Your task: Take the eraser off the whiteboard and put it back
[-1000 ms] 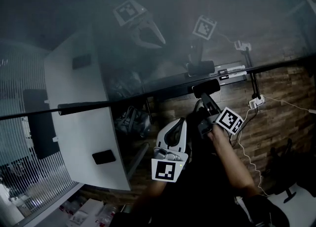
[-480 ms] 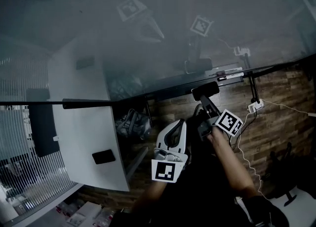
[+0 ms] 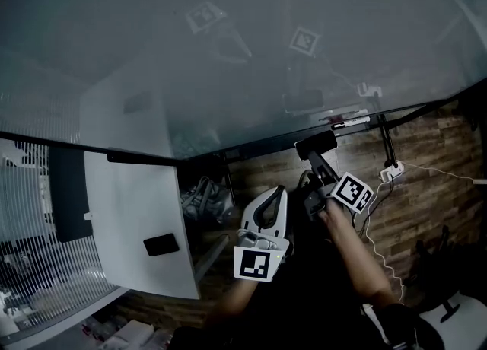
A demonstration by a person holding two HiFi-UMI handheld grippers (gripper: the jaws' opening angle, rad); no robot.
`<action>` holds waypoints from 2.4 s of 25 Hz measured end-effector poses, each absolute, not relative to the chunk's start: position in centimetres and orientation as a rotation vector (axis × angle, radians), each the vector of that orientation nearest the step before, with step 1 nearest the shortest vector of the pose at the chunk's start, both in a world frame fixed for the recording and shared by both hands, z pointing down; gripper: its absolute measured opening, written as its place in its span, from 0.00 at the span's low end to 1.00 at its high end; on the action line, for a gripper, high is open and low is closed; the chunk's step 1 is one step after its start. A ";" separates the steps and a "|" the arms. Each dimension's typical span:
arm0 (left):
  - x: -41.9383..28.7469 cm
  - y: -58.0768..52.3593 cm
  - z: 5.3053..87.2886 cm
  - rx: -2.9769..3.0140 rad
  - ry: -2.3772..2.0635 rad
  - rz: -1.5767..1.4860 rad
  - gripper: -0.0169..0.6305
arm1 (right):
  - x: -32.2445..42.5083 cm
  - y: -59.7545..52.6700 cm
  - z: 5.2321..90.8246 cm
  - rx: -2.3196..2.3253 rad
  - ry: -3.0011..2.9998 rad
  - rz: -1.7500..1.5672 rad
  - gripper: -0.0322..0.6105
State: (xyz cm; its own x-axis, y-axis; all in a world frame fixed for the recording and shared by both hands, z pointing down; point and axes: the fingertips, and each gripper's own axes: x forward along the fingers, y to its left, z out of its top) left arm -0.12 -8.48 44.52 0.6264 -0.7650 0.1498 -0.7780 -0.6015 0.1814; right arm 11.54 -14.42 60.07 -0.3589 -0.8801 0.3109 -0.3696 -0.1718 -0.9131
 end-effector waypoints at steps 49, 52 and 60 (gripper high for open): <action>-5.0 -0.4 37.6 2.789 -1.261 -0.081 0.04 | 7.5 -5.0 48.3 -1.333 1.773 -1.325 0.29; -5.0 0.1 37.7 2.788 -1.250 -0.075 0.04 | 7.4 -4.4 48.2 -1.345 1.767 -1.333 0.29; -4.6 0.0 37.6 2.787 -1.251 -0.074 0.04 | 7.9 -3.8 47.6 -1.334 1.780 -1.315 0.29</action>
